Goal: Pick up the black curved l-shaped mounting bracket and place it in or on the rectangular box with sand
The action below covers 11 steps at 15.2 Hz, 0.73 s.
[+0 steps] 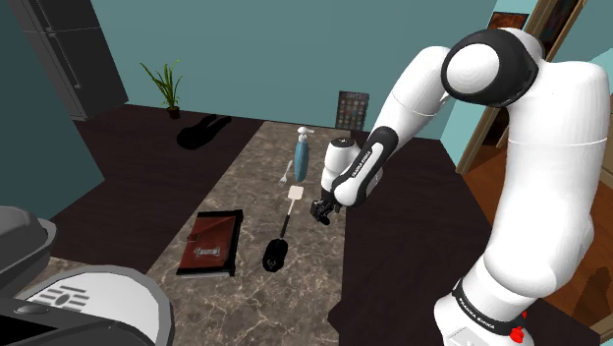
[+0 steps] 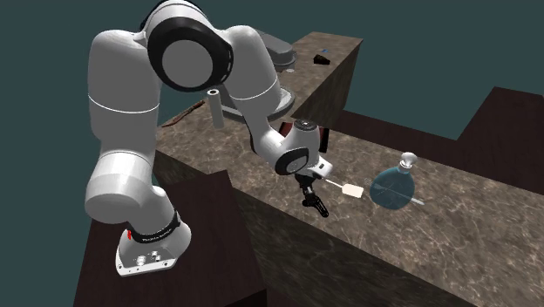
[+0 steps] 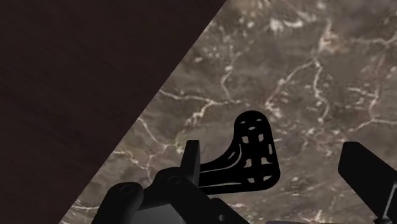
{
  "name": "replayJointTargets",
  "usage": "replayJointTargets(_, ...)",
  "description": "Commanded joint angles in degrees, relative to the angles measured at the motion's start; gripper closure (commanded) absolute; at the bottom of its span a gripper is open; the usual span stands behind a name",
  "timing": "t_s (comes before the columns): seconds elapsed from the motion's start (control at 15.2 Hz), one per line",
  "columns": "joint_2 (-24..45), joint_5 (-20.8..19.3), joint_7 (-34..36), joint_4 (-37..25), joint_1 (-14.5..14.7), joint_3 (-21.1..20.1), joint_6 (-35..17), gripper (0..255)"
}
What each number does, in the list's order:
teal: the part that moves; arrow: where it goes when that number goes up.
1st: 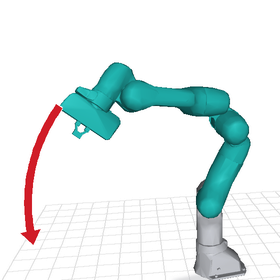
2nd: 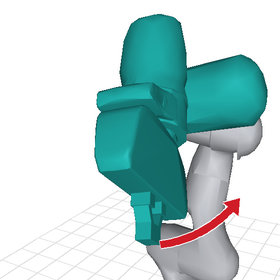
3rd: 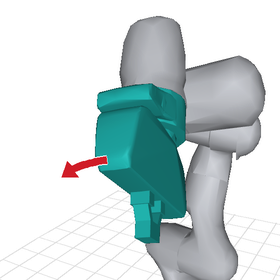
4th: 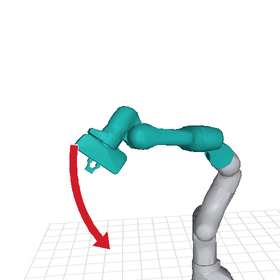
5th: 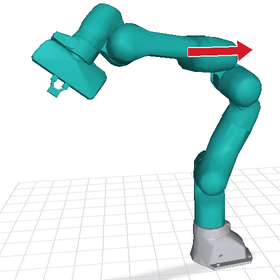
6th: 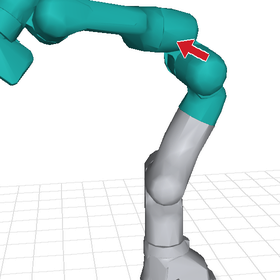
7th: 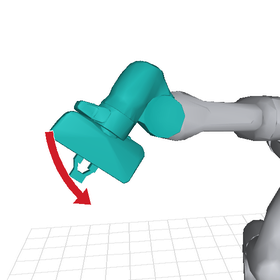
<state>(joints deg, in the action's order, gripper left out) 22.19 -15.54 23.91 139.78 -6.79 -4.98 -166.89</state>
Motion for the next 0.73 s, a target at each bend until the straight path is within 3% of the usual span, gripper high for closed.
replayJointTargets(0.0,0.7,-0.2,-0.8,0.5,-0.6,-0.1,-1.3,0)
replayJointTargets(0.33,5.9,-1.6,0.5,-1.5,1.2,2.1,-4.5,0)
replayJointTargets(0.66,5.9,-1.6,0.5,-1.5,1.3,2.1,-4.5,0)
